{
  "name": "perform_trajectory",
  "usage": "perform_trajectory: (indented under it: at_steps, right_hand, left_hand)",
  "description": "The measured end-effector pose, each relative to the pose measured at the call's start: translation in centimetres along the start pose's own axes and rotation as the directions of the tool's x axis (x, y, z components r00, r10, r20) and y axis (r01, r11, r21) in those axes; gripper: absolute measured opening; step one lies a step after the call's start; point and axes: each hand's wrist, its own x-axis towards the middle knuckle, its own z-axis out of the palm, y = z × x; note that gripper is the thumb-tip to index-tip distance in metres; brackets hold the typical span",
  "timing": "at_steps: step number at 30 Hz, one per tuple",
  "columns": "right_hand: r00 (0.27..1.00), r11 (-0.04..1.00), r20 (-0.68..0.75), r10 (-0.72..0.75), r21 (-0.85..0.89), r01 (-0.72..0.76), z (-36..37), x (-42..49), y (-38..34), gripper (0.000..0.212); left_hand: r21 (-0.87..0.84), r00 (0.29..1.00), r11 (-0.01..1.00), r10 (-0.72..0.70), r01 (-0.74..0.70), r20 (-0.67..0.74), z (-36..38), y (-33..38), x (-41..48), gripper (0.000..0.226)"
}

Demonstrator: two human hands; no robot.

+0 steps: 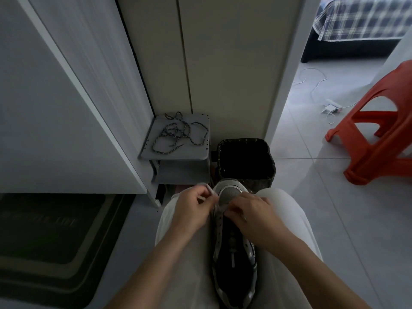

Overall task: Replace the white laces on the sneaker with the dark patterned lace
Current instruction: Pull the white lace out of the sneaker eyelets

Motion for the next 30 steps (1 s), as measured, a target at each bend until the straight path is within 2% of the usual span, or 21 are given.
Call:
perform_trajectory:
  at_steps: [3,5,8,9,10,13,15,17,19,21,23,25,28,30]
  right_hand:
    - [0.997,0.994,-0.054,0.057,0.101,-0.051,-0.5,0.7,0.1,0.018]
    - [0.999,0.991,0.011,0.035,0.127,-0.036,-0.7,1.4,-0.1,0.016]
    - [0.991,0.997,0.134,0.012,0.078,-0.023,-0.4,2.9,-1.1,0.012]
    - [0.992,0.995,0.126,0.010,0.097,-0.023,-0.4,3.4,-1.3,0.010]
    - [0.996,0.982,0.089,0.022,0.186,-0.039,-0.5,4.1,-1.6,0.009]
    - [0.993,0.844,-0.041,0.109,0.531,-0.070,-2.2,6.0,-2.3,0.016]
    - [0.989,0.796,-0.084,0.125,0.604,-0.050,-3.3,7.1,-2.6,0.016]
    - [0.989,0.792,-0.097,0.111,0.610,-0.029,-3.8,7.6,-3.0,0.016]
    - [0.987,0.730,-0.106,0.122,0.683,-0.017,-3.8,7.7,-3.3,0.019]
    - [0.983,0.667,-0.123,0.136,0.745,0.001,-3.9,7.6,-3.4,0.018]
    - [0.984,0.664,-0.134,0.116,0.748,0.024,-3.9,7.3,-3.3,0.016]
    - [0.992,0.739,-0.103,0.073,0.674,0.015,-3.8,6.9,-2.9,0.013]
    - [0.997,0.900,0.074,0.038,0.432,-0.066,-2.7,5.6,-1.3,0.001]
    - [0.987,0.961,0.160,-0.020,0.276,-0.025,-1.5,4.4,-0.5,0.005]
  left_hand:
    - [-0.213,0.988,0.976,-0.065,0.034,-0.141,-1.8,1.2,1.7,0.015]
    - [-0.307,0.976,0.951,-0.102,0.039,-0.191,-3.1,2.4,2.8,0.014]
    - [-0.437,0.973,0.898,-0.145,0.052,-0.181,-4.4,4.3,3.9,0.010]
    - [-0.468,0.976,0.882,-0.145,0.054,-0.160,-4.6,4.7,4.0,0.008]
    - [-0.474,0.982,0.878,-0.139,0.061,-0.131,-4.7,4.9,4.0,0.008]
    - [-0.313,0.993,0.942,-0.121,0.120,0.018,-4.5,4.1,3.7,0.008]
    - [-0.173,0.976,0.970,-0.146,0.173,0.160,-4.0,2.6,3.0,0.010]
    - [-0.131,0.949,0.972,-0.154,0.195,0.275,-3.3,1.4,2.1,0.019]
    - [0.012,0.938,0.993,-0.117,0.119,0.325,-2.2,0.4,1.3,0.029]
    - [0.161,0.955,0.987,-0.045,-0.003,0.293,-1.0,-0.3,0.8,0.021]
    - [0.012,0.985,1.000,-0.029,0.027,0.170,-0.5,-0.2,0.5,0.021]
    - [-0.214,0.994,0.971,-0.099,0.106,0.042,-1.1,0.0,0.8,0.023]
    - [-0.468,0.983,0.874,-0.176,0.130,-0.055,-3.4,1.2,1.8,0.015]
    - [-0.578,0.974,0.811,-0.195,0.093,-0.118,-5.2,2.3,2.7,0.013]
